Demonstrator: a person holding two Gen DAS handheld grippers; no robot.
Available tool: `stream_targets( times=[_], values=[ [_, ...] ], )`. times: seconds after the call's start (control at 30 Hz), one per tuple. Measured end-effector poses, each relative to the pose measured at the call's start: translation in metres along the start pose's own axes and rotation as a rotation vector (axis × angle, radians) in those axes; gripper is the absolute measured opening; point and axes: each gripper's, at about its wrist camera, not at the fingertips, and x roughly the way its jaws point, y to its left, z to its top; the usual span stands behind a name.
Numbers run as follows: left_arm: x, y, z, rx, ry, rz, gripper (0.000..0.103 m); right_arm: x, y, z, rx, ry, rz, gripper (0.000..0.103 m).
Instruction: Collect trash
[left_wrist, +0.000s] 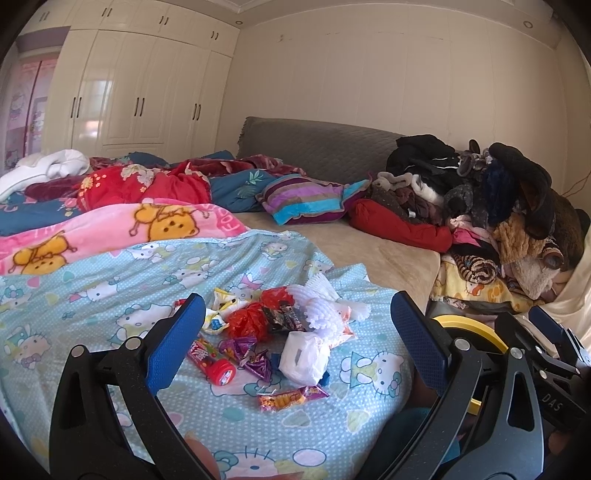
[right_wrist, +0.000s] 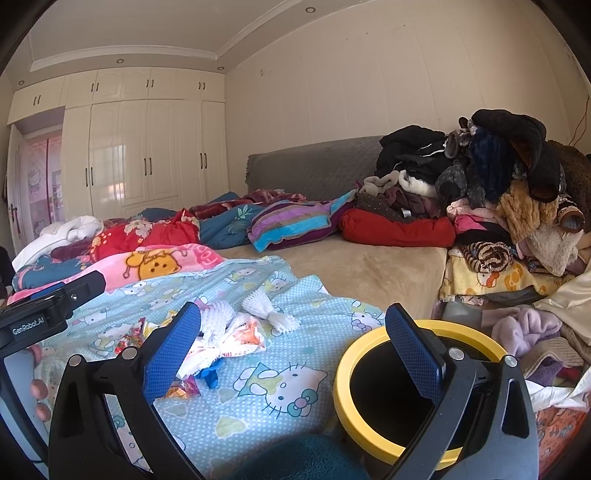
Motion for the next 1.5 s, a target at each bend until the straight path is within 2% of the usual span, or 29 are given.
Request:
stream_targets(
  times=[0.2,0.7,0.83,0.97,1.23,1.5],
  values=[
    [0.003,0.021,0.001,-0.033,0.001,0.029,0.092,0.011,0.008,-0.001,-0.002,0.032,0.046,0.097],
    [0.011,0.099,0.008,-0.14,-0.006,0.197,0.092,0.059,0.066,0.011,-0.091,0.129,0.227,0.097],
    [0.017,0.118,0.008,-0.163,0.013,0.23,0.092,0.076,0.083,0.014,-0.13,0.158,0.282,0.097],
    [0.026,0.135,0.007,-0.184,0.036,0.255,0.092,0.098,0.092,0.018,-0.157,0.203,0.292,0.097],
    [0.06,0.149,-0.005,-0.203,0.129,0.262,0.092,0.15,0.093,0.015,-0.172,0.324,0.282,0.096],
    [0.1,0.14,-0.029,-0.206,0.246,0.196,0.092,0.194,0.089,0.0,-0.133,0.46,0.296,0.081]
  ],
)
